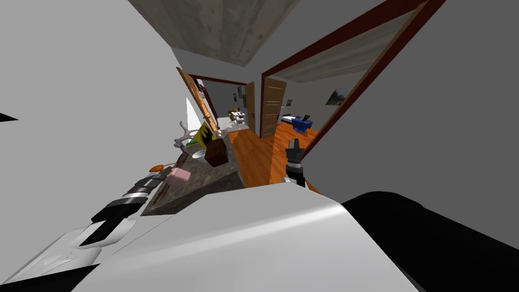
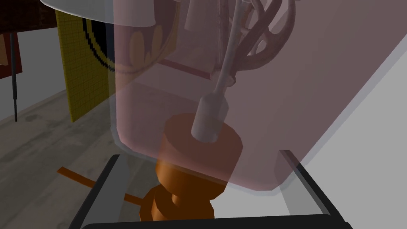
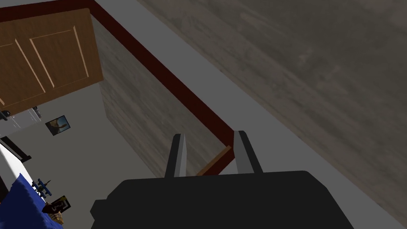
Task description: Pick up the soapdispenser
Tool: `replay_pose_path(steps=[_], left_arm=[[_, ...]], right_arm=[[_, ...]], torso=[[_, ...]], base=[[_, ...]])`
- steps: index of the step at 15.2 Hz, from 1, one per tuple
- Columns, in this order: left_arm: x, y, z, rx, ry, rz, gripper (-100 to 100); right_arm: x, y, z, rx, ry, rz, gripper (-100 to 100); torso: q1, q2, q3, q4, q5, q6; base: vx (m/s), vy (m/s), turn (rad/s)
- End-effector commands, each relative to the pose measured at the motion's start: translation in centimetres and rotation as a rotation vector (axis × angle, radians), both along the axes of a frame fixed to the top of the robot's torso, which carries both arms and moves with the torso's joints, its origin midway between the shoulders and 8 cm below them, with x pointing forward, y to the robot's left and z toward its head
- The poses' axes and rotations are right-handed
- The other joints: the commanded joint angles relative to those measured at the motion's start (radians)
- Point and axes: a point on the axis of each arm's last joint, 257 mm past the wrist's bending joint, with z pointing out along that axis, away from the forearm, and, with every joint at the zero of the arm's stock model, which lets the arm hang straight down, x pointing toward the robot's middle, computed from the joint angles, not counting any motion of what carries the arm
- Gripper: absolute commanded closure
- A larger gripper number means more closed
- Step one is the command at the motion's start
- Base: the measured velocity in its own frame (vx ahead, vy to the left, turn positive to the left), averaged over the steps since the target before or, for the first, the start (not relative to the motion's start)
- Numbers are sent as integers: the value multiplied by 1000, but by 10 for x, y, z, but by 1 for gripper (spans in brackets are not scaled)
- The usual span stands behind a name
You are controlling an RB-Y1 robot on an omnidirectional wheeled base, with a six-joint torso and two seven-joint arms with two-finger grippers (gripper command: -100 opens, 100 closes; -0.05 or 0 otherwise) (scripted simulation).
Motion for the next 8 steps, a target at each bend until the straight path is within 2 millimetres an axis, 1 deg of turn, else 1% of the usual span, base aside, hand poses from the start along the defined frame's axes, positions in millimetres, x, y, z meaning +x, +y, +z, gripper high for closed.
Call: replay_pose_path(steps=[1,2,3,4,5,6,7,8], left_arm=[[-14,19,15,-1,-26,18,-100],[-13,17,17,1,-30,11,-100],[-17,21,12,-6,-21,21,-100],[-22,26,5,-14,-9,37,-100],[-23,27,3,-17,-6,41,-100],[-18,25,6,-13,-12,33,-100],[-19,25,5,-13,-11,34,100],[-19,25,5,-13,-11,33,100]], right_arm=[[0,0,0,0,0,0,0],[0,0,0,0,0,0,0],[0,0,0,0,0,0,0],[0,0,0,0,0,0,0],[0,0,0,0,0,0,0],[0,0,0,0,0,0,0],[0,0,0,0,0,0,0],[0,0,0,0,0,0,0]], torso=[[0,0,0,0,0,0],[-1,0,0,0,0,1],[-2,0,0,0,-1,1],[-2,0,0,0,-1,1],[-1,0,0,0,-1,0],[0,0,0,0,0,0],[1,0,0,0,0,0],[2,0,0,0,0,0]], base=[[2,-81,-212],[-2,-87,-192],[3,-68,-59],[6,-47,11],[4,-26,24],[2,-12,11],[1,-6,2],[1,-5,-18]])
